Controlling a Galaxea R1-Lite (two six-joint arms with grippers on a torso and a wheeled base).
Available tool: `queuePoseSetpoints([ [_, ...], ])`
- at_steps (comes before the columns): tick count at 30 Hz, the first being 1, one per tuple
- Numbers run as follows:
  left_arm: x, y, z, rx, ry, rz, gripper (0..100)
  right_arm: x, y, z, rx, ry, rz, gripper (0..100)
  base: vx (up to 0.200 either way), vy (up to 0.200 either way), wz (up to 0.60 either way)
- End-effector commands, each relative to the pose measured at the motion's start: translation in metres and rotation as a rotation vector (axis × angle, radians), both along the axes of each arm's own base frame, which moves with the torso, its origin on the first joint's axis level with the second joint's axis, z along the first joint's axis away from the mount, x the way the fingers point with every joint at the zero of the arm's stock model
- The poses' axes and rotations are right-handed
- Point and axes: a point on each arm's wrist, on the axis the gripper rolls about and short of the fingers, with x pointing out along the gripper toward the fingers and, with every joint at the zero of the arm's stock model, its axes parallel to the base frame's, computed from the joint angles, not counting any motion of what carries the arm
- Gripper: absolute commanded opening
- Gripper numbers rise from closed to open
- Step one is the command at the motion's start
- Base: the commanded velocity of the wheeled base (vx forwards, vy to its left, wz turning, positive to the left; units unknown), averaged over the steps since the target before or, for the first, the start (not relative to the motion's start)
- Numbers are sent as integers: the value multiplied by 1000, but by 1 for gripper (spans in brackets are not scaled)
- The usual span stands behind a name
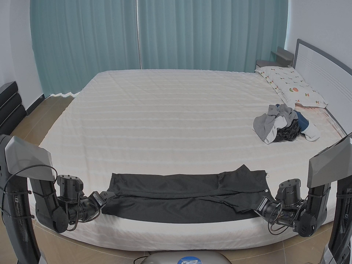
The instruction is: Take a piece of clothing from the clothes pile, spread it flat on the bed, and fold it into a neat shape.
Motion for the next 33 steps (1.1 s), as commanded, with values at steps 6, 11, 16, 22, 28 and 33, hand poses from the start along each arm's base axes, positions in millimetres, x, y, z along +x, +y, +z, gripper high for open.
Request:
queuePoseSetpoints([
  [6,0,0,0,-1,1,0,100,-10,0,-7,-40,43,42,100,0,0,0],
  [11,0,0,-1,-1,3,0,100,-14,-1,-14,-83,72,73,100,0,0,0],
  [16,0,0,-1,0,3,1,100,-15,-3,-2,-71,-5,67,100,0,0,0],
  [22,0,0,-1,2,2,0,100,-10,-18,3,-62,-51,9,100,0,0,0],
  [28,0,0,-1,0,1,1,100,0,-33,-1,-51,-51,-14,100,0,0,0],
  [33,0,0,-1,0,1,1,100,8,-40,-10,-51,-43,-15,100,0,0,0],
])
